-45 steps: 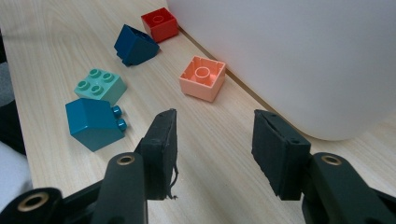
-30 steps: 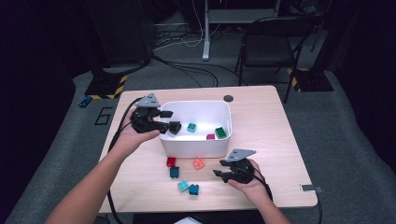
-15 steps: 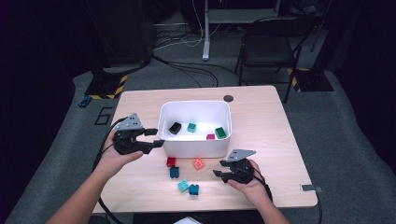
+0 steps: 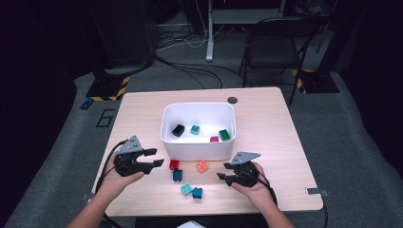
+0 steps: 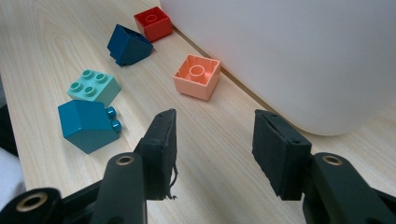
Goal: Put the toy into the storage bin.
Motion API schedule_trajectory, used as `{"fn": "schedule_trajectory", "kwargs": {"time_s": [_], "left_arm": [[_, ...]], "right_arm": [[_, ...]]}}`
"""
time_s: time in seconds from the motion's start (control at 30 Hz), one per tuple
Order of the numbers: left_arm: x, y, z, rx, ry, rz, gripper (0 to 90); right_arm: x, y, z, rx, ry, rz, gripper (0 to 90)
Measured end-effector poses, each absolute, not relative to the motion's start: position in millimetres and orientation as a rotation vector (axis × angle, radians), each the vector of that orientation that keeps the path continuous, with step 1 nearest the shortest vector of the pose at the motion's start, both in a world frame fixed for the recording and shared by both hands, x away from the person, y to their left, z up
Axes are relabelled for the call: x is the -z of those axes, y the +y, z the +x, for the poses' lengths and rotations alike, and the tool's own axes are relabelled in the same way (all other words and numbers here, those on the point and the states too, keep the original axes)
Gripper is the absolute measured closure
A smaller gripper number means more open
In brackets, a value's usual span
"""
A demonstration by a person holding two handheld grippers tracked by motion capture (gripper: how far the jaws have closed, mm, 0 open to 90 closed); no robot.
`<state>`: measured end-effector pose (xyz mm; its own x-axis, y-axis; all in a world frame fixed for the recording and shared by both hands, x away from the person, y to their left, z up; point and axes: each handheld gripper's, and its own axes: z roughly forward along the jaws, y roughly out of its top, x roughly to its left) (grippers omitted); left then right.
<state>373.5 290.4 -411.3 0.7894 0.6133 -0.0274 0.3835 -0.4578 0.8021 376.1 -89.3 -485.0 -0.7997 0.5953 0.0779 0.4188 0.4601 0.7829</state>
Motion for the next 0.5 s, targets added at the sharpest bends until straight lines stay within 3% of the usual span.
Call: {"fn": "schedule_trajectory", "kwargs": {"time_s": [0.5], "left_arm": [[468.3,263.2,375.4,-0.271,0.807,2.146,44.0]], "right_arm": [[485.0,-90.3,376.3,-1.251,2.491,0.885,48.7]]}}
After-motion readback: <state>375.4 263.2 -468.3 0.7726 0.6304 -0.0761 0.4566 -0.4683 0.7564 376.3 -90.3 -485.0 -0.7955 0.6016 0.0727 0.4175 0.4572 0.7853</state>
